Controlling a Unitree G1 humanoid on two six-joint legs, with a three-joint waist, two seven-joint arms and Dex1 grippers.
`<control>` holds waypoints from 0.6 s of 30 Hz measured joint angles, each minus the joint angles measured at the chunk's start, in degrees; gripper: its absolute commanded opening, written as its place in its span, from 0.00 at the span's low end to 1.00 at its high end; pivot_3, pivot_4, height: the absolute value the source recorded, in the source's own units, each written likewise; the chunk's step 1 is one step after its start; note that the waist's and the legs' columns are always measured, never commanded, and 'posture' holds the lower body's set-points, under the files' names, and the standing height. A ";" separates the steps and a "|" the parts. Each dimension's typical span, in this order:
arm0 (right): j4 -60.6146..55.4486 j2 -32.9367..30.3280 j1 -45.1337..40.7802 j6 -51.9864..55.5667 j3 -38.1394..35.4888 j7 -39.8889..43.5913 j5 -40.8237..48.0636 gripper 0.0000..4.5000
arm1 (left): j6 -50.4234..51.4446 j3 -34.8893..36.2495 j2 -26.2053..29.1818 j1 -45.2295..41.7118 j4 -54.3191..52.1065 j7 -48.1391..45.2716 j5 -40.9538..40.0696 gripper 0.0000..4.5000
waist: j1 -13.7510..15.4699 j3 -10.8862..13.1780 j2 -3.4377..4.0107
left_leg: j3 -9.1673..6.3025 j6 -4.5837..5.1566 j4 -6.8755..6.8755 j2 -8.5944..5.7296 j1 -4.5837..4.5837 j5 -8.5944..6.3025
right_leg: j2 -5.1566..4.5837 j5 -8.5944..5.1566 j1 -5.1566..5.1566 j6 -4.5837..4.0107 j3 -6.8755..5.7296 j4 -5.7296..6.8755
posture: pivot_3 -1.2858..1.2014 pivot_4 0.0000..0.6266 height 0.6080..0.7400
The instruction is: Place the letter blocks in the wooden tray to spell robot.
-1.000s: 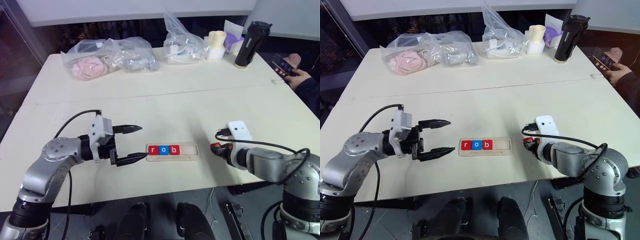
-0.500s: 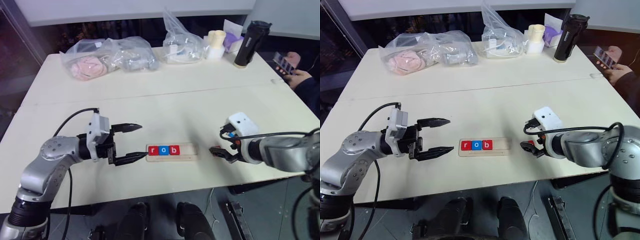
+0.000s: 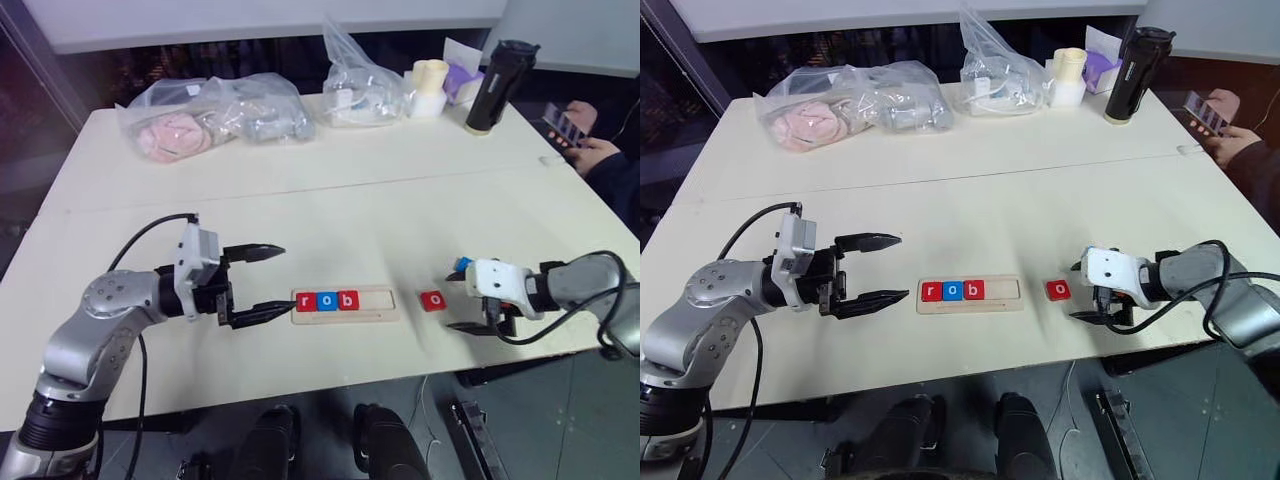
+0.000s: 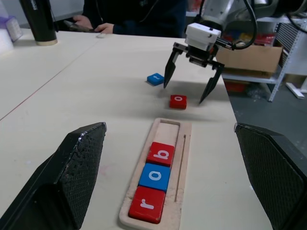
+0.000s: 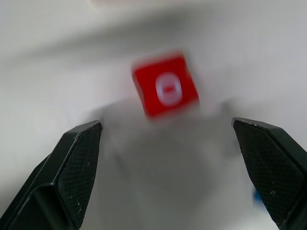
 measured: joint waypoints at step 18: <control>8.25 5.88 -4.64 -2.98 -2.37 11.31 -6.96 0.99 | 0.08 -0.03 0.00 0.01 -0.53 1.44 0.10 1.00 | 1.33 -0.01 0.00 | 0.02 -0.05 0.06 -0.12 0.00 0.02 | -0.06 0.03 0.04 -0.02 0.03 -0.02 | 0.52 0.24 1.00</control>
